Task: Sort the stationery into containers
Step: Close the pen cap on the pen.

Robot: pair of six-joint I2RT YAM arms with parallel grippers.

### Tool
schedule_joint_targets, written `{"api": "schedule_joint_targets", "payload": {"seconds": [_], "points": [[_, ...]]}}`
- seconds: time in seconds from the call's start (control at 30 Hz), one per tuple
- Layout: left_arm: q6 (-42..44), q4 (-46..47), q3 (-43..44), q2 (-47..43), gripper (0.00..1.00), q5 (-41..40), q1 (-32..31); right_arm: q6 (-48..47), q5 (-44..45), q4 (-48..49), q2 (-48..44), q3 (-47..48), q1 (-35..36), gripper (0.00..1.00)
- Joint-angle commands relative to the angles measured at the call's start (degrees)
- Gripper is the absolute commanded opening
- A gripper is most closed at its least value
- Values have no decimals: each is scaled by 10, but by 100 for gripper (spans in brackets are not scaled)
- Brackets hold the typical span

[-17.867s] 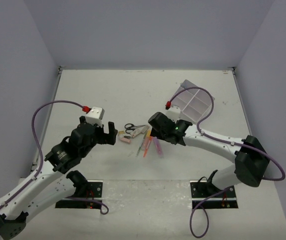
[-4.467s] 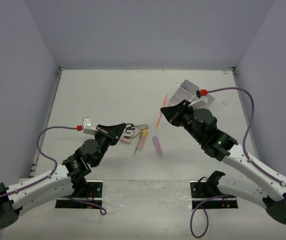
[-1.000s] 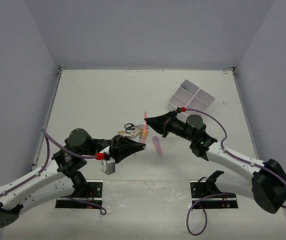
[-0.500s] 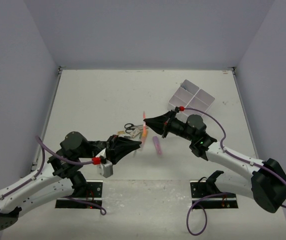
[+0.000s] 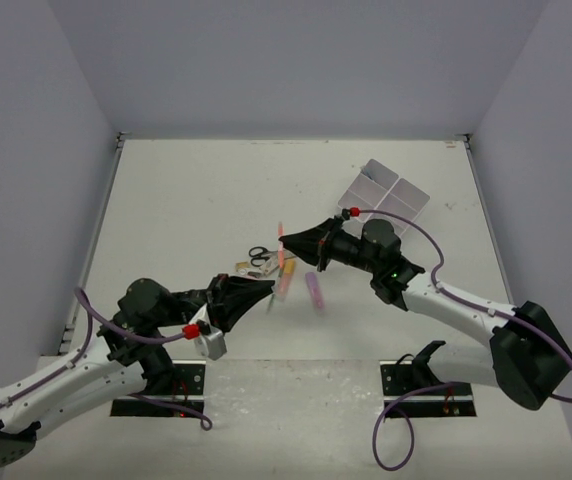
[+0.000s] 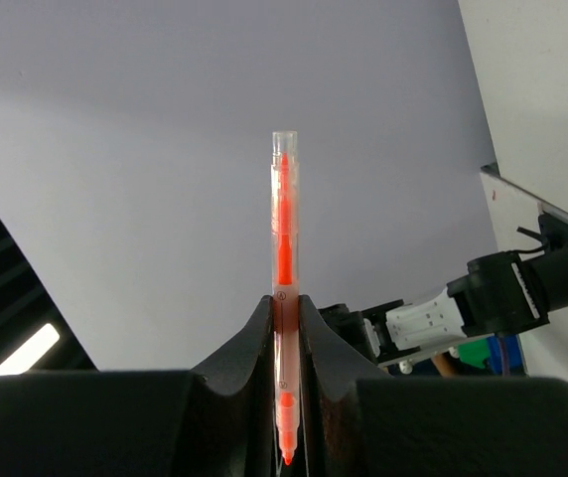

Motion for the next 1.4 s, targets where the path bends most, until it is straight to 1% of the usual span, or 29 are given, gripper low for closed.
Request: {"api": "schedule_joint_targets", "payload": {"seconds": [0.0,0.17,0.4,0.53,0.7,0.83,1.13,1.37], "points": [[31,18,-6,11,0,-22,-2,-9,-23,30,13,14,0,0],[32,10,-7,5,0,-25,-2,-23,-18,20,10,20,-1,0],[8,41,-20,-32,0,0,-2,-25,-18,18,25,24,-1,0],[-7,54,-18,-15,0,26,-2,-24,-22,19,21,24,-1,0],[-9,63,-24,-9,0,36,-2,-23,-23,20,9,22,-1,0],[-17,67,-18,18,0,52,-2,-26,-22,17,1,23,-1,0],[-67,169,-33,30,0,71,-2,-23,-39,32,-6,25,0,0],[-92,239,-59,30,0,59,-2,-22,-44,35,-25,27,7,0]]}}
